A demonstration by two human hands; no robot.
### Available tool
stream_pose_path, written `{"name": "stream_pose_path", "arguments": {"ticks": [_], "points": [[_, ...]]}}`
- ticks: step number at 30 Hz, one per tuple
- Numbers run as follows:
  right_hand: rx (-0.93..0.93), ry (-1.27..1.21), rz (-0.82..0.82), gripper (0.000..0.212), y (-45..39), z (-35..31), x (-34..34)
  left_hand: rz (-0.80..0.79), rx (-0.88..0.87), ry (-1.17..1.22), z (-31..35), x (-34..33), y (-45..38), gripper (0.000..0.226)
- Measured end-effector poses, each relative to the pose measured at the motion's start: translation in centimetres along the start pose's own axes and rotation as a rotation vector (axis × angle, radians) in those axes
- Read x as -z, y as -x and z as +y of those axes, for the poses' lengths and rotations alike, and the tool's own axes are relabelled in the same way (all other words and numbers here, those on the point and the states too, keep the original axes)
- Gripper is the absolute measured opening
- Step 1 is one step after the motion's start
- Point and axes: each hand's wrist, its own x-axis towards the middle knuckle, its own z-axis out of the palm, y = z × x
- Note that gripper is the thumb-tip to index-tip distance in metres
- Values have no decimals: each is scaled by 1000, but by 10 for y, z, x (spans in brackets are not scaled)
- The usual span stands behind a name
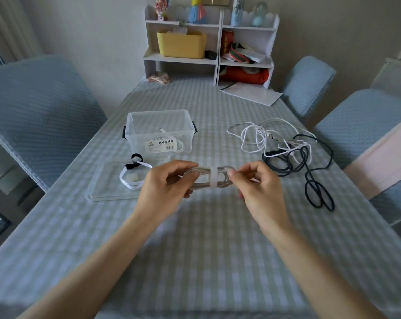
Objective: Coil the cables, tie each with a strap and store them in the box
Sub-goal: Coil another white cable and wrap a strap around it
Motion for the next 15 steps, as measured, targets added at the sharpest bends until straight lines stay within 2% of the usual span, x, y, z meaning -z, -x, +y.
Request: {"name": "stream_pose_path", "arguments": {"ticks": [1,3,5,7,9,12,13,15], "points": [[3,40,-27,15,-3,-2,1,7,13,38,1,3,-2,15],[-12,82,-191,14,-6,-6,1,15,91,190,1,6,-4,12],[-20,28,-324,12,-6,-14,-3,33,188,386,3,8,-6,11],[-1,25,-326,15,-7,-19,-9,63,217,449,4,11,-8,11],[-47,12,-272,17,-10,-22,-17,117,73,268,2,14,-8,11],[-235,-98,-242,16,-17,-29,-29,217,-244,-78,-3,17,-6,12],[-277,-119,-266,16,-18,-33,-34,244,-292,-109,-5,20,-6,11],[-309,-138,-311,16,-20,-35,-39,243,-211,-54,-7,25,-8,9]]}}
